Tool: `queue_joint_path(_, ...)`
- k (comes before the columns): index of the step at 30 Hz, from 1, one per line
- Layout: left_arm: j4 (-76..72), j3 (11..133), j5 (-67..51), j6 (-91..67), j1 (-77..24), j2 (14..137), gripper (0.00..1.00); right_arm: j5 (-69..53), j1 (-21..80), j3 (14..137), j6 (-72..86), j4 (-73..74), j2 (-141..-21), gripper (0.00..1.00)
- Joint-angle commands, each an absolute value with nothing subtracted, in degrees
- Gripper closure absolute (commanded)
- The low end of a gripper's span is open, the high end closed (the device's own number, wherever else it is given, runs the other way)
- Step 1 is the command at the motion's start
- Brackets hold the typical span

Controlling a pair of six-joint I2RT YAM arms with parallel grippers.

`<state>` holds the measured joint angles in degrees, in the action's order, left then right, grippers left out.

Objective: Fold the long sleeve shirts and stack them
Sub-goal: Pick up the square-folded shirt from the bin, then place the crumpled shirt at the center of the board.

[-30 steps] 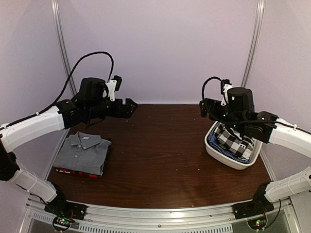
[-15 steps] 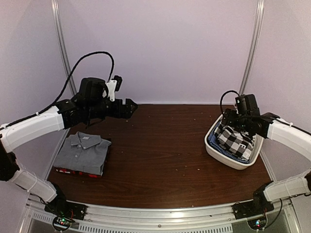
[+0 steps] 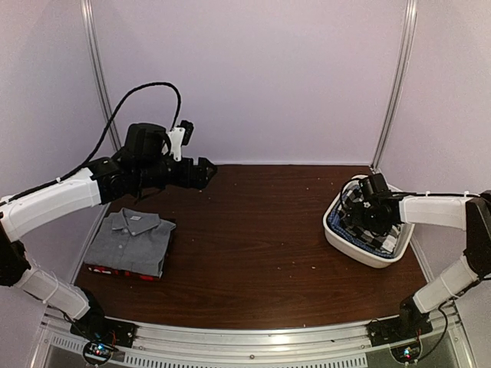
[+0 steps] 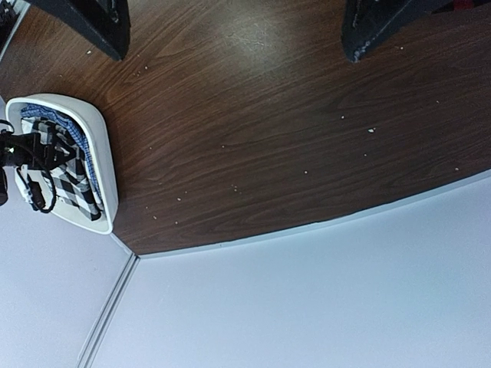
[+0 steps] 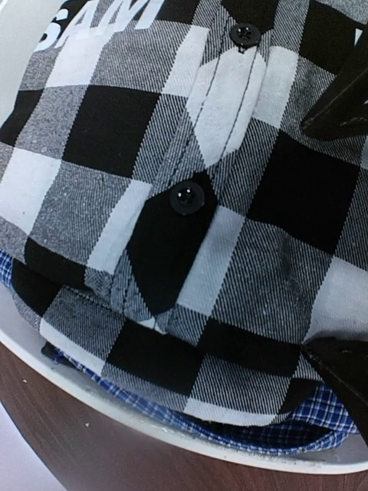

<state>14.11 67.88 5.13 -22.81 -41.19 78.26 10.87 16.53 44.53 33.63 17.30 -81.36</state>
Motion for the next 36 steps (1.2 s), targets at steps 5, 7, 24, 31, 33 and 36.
queue_joint_path(5,13.1,66.8,4.5,-22.3,-40.7,76.4,0.02,6.9,13.6,40.0,35.7,10.2,-81.8,0.41)
queue_joint_path(7,13.1,66.9,4.3,-22.4,-40.7,76.6,0.02,6.7,13.3,39.9,35.5,10.2,-81.5,0.57)
queue_joint_path(24,13.1,67.2,4.1,-23.2,-40.7,76.9,0.02,4.3,13.8,54.2,26.6,18.4,-67.3,1.0)
queue_joint_path(31,13.1,67.7,3.9,-23.9,-40.6,77.7,0.02,-5.5,19.9,71.7,22.3,17.9,-68.5,1.0)
queue_joint_path(33,13.1,67.8,4.0,-24.1,-40.7,77.8,0.02,-8.3,22.9,78.2,21.6,18.0,-71.0,1.0)
queue_joint_path(36,13.5,67.9,4.3,-24.3,-40.7,77.8,0.02,-10.3,28.7,87.6,20.5,18.1,-75.4,1.0)
